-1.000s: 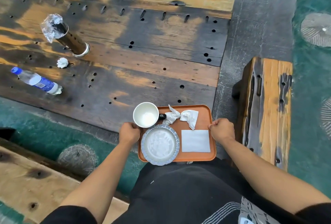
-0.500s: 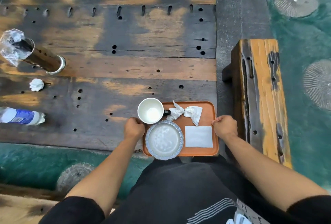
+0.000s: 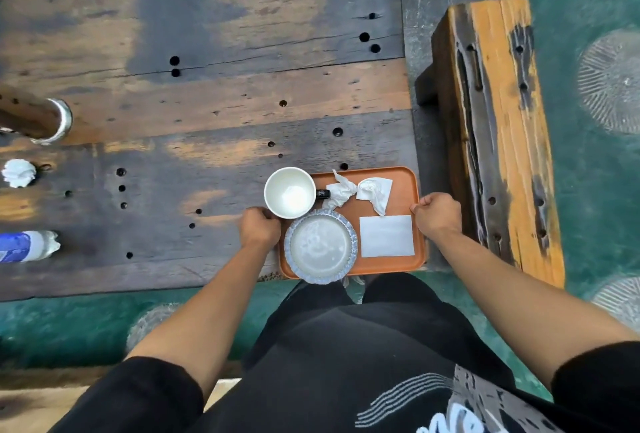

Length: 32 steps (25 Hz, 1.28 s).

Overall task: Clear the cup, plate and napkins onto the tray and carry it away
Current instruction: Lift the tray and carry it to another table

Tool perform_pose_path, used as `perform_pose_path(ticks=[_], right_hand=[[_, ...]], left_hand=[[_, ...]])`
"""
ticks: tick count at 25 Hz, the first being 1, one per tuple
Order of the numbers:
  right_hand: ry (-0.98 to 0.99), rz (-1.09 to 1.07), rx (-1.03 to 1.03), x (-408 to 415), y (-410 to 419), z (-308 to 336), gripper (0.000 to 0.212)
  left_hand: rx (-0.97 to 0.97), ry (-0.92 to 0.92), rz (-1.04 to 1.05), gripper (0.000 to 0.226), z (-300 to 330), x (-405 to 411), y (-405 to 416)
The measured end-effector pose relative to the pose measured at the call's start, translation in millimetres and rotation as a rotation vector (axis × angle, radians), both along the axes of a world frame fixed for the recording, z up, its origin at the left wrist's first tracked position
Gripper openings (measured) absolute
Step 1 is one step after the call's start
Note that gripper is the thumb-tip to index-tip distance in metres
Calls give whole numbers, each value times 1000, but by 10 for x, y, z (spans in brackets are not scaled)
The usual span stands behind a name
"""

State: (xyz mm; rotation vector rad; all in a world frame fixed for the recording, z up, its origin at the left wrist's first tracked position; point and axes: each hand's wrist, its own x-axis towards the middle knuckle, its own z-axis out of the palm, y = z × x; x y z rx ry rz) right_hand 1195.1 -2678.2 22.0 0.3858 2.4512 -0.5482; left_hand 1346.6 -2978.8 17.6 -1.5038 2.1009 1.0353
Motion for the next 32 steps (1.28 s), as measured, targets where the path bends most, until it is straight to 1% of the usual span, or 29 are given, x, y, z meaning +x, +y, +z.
perform_pose_path(ticks=[4,7,12,19,24,29,32], right_hand=[[3,-10,-1,-45,22,-82,15],[-1,-15,-4,-73,7,-108,15],[3,-5,-10,-129,20,-180,14],[11,6,-23,-180,36,-264,14],[23,7,-13,-173,31,-284,14],[36,101,33,-159,17,-243,14],[51,142,51,-89,25,-175,15]], left_hand=[[-17,-11,-46,27,-32,-51,5],[-40,-6,-38,26,-42,-73,8],[-33,-10,-17,15,-84,-99,42],[-54,-11,-37,14,-131,-124,35],[-61,2,-29,18,-171,-96,34],[-62,29,-63,14,-145,-69,49],[-27,49,-67,18,-114,-13,51]])
